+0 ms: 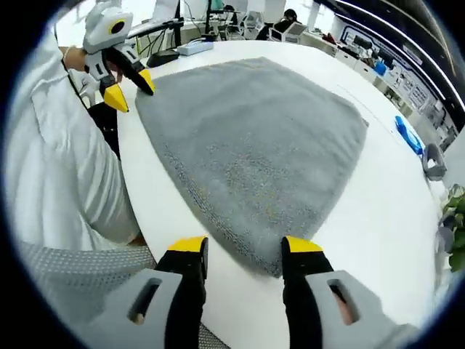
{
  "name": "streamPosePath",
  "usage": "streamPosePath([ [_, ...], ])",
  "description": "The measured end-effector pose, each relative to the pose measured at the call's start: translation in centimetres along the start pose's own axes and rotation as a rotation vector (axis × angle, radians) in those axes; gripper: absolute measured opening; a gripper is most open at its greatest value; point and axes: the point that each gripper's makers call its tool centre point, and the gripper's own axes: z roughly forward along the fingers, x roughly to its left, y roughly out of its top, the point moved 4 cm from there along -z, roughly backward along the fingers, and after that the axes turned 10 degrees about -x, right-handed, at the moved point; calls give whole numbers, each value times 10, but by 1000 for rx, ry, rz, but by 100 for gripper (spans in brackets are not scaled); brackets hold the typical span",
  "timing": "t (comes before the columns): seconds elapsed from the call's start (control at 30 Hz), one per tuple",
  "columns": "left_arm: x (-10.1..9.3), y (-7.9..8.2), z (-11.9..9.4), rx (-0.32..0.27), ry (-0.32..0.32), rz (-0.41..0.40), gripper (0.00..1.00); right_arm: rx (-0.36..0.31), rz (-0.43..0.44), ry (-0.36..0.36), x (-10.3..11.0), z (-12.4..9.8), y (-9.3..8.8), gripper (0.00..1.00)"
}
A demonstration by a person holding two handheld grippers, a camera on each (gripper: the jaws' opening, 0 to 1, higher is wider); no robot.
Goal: Fold the towel on the table until its edges align and the towel forms a compact rectangular stack.
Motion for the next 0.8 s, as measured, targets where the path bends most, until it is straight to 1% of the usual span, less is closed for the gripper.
streamPosePath([
  [0.07,0,-4,1,4,14,-4,35,2,8,-8,-3,0,-1,38],
  [0.13,-1,-6,2,7,21,-2,35,10,13,-16,-5,0,-1,34],
  [0.27,1,-8,3,22,53,56,31,21,-20,-52,-7,-1,-1,27],
  [0.3,2,-8,3,30,62,77,29,23,-29,-55,-7,-1,-1,26],
  [0.33,5,-8,3,38,79,99,26,28,-36,-66,-8,-1,-1,22],
  [0.37,5,-9,3,44,84,124,25,68,-74,-107,-14,-4,-5,15],
  [0.4,5,-9,3,46,84,137,23,98,-101,-119,-15,-3,-9,9],
  [0.43,4,-9,3,47,84,137,23,98,-140,-111,-14,-1,-8,6],
  [0.47,4,-9,3,48,90,143,22,76,-149,-97,-10,0,-5,6],
  [0.5,6,-9,3,50,100,151,19,78,-132,-103,-10,0,-5,5],
  [0.53,12,-9,1,61,143,175,14,86,-125,-103,-11,0,-4,5],
  [0.57,14,-9,0,67,146,185,11,85,-124,-102,-11,-1,-2,4],
  [0.6,14,-9,0,67,140,169,9,80,-110,-99,-12,-2,-2,3],
  [0.67,15,-8,-3,81,157,105,5,71,-68,-93,-12,-3,0,2],
  [0.7,16,-7,-3,86,156,95,5,58,-36,-86,-13,-5,3,2],
  [0.8,17,-3,-6,86,158,78,3,37,6,-82,-16,-12,7,1],
])
